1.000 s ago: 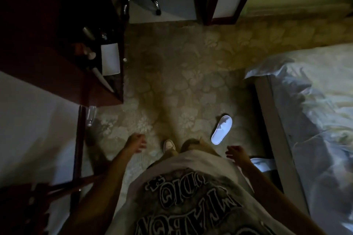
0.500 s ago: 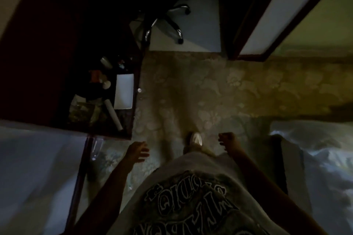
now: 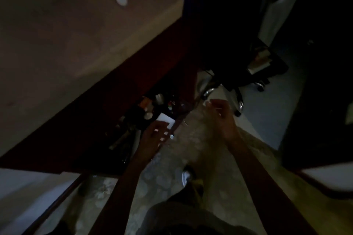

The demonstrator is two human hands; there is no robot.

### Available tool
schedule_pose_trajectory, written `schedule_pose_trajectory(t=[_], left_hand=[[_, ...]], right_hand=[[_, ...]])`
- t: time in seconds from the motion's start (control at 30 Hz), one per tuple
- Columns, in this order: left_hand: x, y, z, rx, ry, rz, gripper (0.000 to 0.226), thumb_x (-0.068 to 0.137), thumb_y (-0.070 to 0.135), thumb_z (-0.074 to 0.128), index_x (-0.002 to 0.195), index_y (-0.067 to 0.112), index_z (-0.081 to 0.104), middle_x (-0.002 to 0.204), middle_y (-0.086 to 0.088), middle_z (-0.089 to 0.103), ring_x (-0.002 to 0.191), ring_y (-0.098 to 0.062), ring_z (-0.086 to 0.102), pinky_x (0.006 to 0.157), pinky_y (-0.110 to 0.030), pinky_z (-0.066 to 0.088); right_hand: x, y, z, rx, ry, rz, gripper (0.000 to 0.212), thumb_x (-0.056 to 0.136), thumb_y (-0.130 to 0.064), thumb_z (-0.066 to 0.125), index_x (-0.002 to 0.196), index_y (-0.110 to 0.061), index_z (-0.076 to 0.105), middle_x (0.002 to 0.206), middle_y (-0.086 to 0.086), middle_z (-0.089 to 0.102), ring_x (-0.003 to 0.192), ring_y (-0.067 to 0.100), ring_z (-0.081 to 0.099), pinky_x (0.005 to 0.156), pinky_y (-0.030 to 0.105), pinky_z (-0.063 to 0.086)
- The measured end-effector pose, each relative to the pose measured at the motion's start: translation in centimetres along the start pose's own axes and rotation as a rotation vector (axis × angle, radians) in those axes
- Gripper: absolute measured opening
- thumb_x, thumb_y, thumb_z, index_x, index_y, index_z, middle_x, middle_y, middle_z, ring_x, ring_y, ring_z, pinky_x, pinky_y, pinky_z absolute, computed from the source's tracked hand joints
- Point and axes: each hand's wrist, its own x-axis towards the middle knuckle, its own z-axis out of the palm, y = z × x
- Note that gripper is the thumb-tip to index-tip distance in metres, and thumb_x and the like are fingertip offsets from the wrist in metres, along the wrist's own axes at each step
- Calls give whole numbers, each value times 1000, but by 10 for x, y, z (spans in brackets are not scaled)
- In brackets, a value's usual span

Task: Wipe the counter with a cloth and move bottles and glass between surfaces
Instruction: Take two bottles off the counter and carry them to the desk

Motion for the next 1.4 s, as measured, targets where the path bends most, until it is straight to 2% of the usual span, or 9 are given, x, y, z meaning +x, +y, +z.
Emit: schedule_pose_trajectory(t=[0.2,0.33,0.47,0.6,0.73,0.87,1.0,1.17,1.4], left_hand=[[26,133,-15,-71,226,352,19,97,26,57,106,11,65,96,-11,72,84,-20,70,69,-30,54],[22,205,-41,-45,407,487,23,98,28,54,110,12,65,95,-3,72,80,-19,72,63,-27,55],[45,244,-72,30,610,518,22,98,28,56,107,10,65,95,-3,71,80,-19,73,63,-34,56],[79,270,-83,95,773,501,17,96,28,60,103,13,63,95,-5,69,77,-16,72,61,-37,54],[117,301,-75,212,927,469,21,89,42,65,99,24,62,95,6,68,82,-12,70,65,-39,57],[156,347,-64,302,1003,438,30,87,47,65,108,26,62,97,9,65,82,4,64,63,-19,50],[191,386,-56,431,1003,368,39,87,52,64,113,24,59,109,3,62,88,1,63,59,-6,45],[226,413,-59,667,981,191,57,84,60,61,124,21,52,117,-1,51,97,-13,60,84,-37,57],[275,407,-62,994,879,-103,85,76,66,65,140,16,41,135,-8,42,121,-28,50,97,-47,48]], right_hand=[[93,-126,55,19,-217,-363,41,80,-43,71,113,-23,55,114,-6,61,105,5,60,86,22,49],[143,-189,81,-77,-334,-561,53,71,-56,70,112,-28,51,119,-5,58,109,5,56,82,11,45],[200,-234,107,-156,-440,-712,55,73,-52,71,115,-26,48,120,-7,52,110,9,52,90,22,43],[269,-275,133,-235,-508,-863,51,75,-34,78,114,-23,47,115,-6,46,111,15,50,95,32,44],[343,-313,159,-339,-606,-1000,66,70,-52,73,118,-12,52,122,6,54,112,24,54,94,39,46],[410,-350,184,-435,-670,-1036,71,62,-63,76,116,-24,53,114,1,57,104,20,59,90,43,51],[454,-378,194,-592,-684,-1190,74,61,-44,86,119,-13,53,121,9,53,111,27,53,93,42,46],[487,-389,211,-608,-718,-1269,72,64,-45,83,120,-12,53,124,8,53,115,27,52,97,40,43],[493,-389,237,-692,-677,-1312,65,73,-53,72,123,-16,52,127,5,50,118,27,48,97,42,41]])
